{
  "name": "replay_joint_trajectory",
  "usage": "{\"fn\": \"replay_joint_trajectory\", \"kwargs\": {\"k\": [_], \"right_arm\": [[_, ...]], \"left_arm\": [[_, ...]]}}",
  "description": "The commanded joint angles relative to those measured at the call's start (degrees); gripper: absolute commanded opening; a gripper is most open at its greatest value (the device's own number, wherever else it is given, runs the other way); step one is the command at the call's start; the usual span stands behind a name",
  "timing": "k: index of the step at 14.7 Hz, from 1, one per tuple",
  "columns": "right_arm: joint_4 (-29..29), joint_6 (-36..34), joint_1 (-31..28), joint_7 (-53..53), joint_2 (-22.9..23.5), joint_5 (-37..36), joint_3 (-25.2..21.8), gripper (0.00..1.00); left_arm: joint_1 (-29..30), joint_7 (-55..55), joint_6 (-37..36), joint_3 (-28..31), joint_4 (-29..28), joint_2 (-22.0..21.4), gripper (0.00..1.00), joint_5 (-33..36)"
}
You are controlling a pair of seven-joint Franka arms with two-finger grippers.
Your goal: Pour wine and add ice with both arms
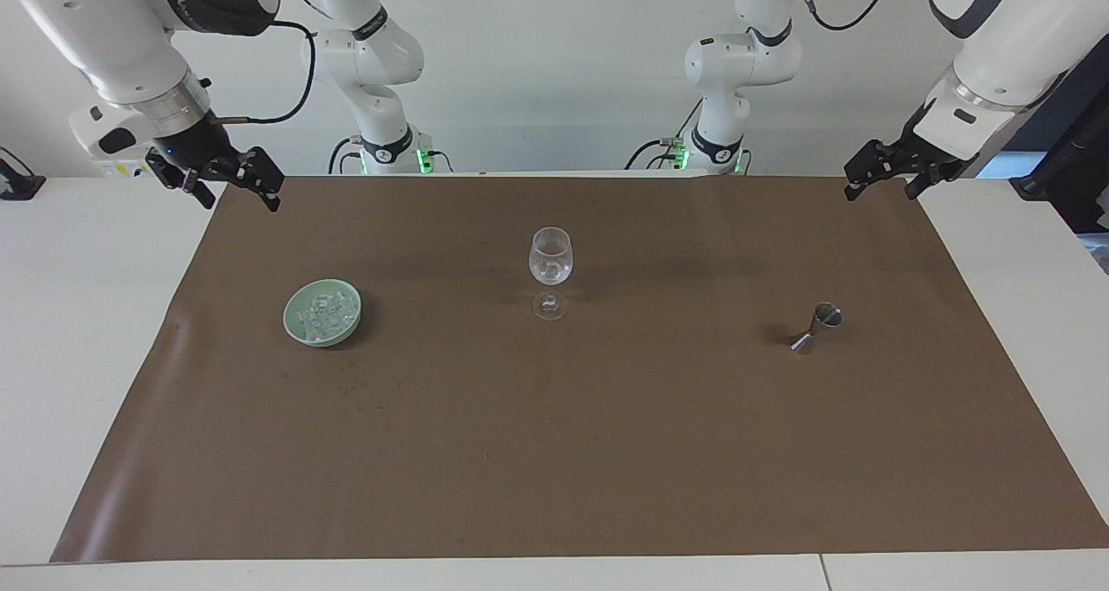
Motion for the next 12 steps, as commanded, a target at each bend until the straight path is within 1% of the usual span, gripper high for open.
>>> {"fn": "replay_joint_trajectory", "kwargs": {"k": [1,4,6,12], "right_arm": [[-0.05,-1.3,-1.41,-1.81,-2.03,-0.67,0.54,1.0],[-0.58,-0.51,-1.58,-3.13,-2.13,-0.49,0.46,1.0],[0.73,-0.07,-1.58,-2.52,-1.78,-0.84,0.81,1.0],[1.79,-0.51,-1.58,-2.43,-1.43,0.3,0.81,1.0]], "left_arm": [[0.39,0.8,1.23,-0.37,-1.71,-1.36,1.0,0.96],[0.39,0.8,1.23,-0.37,-1.71,-1.36,1.0,0.96],[0.39,0.8,1.23,-0.37,-1.71,-1.36,1.0,0.96],[0.39,0.8,1.23,-0.37,-1.71,-1.36,1.0,0.96]]}}
